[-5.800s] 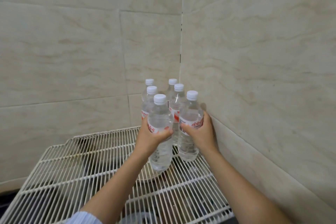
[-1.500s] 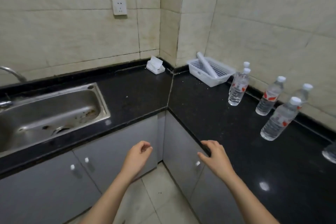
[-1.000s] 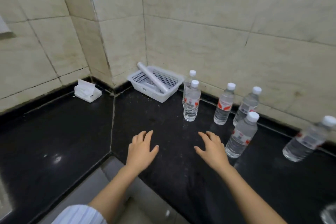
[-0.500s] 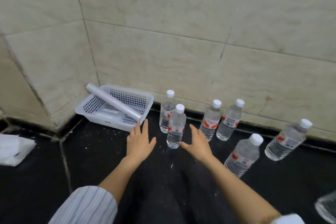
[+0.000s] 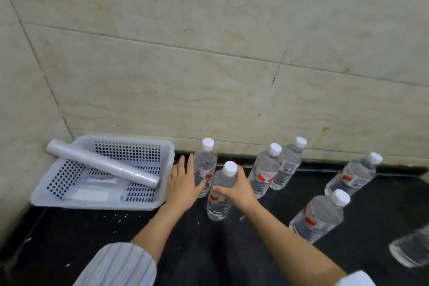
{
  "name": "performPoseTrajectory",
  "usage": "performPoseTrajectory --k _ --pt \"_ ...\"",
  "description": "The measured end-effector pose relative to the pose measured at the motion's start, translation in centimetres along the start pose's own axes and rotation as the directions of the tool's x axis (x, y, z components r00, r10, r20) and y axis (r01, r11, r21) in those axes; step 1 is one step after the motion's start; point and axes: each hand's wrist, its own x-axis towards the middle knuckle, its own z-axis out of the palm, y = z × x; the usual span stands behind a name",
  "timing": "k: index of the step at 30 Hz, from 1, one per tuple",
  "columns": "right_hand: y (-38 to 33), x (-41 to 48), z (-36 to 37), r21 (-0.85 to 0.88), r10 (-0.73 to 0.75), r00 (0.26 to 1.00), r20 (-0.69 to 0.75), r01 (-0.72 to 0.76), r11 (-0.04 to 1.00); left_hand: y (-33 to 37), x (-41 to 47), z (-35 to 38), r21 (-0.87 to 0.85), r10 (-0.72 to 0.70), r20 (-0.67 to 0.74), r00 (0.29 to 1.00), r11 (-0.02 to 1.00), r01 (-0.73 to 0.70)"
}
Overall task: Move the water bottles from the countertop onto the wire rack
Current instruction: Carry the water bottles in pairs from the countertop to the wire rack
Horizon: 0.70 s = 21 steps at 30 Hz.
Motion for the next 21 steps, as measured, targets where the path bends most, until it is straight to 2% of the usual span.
performPoseTrajectory --k 4,8,11,15,21 --pt "1.0 0.4 0.5 -0.025 0.001 0.997 -0.079 -0.003 1.000 0.9 2.8 0.7 -0.119 0.033 -0.016 0.999 0.992 -0.035" --pt "1.7 0.3 -0.4 0.016 0.043 0.991 -0.130 -0.042 0.999 2.2 4.0 1.5 -0.343 -0.044 -0.046 0.998 0.939 0.025" --pt "2.3 -0.2 -1.5 0.044 0.061 0.986 -0.153 -0.055 0.998 2.5 4.0 2.2 -0.445 -0.115 -0.103 0.988 0.893 0.058" --pt "2.9 -1.7 -2.8 0.003 0.055 0.987 -0.148 -0.055 0.998 2.8 3.1 2.0 -0.487 -0.178 -0.128 0.976 0.868 0.094" --pt "4.4 -5.1 -4.4 -0.109 0.035 0.990 -0.138 -0.050 0.993 3.4 -2.3 1.5 -0.420 -0.060 -0.051 0.997 0.907 0.033"
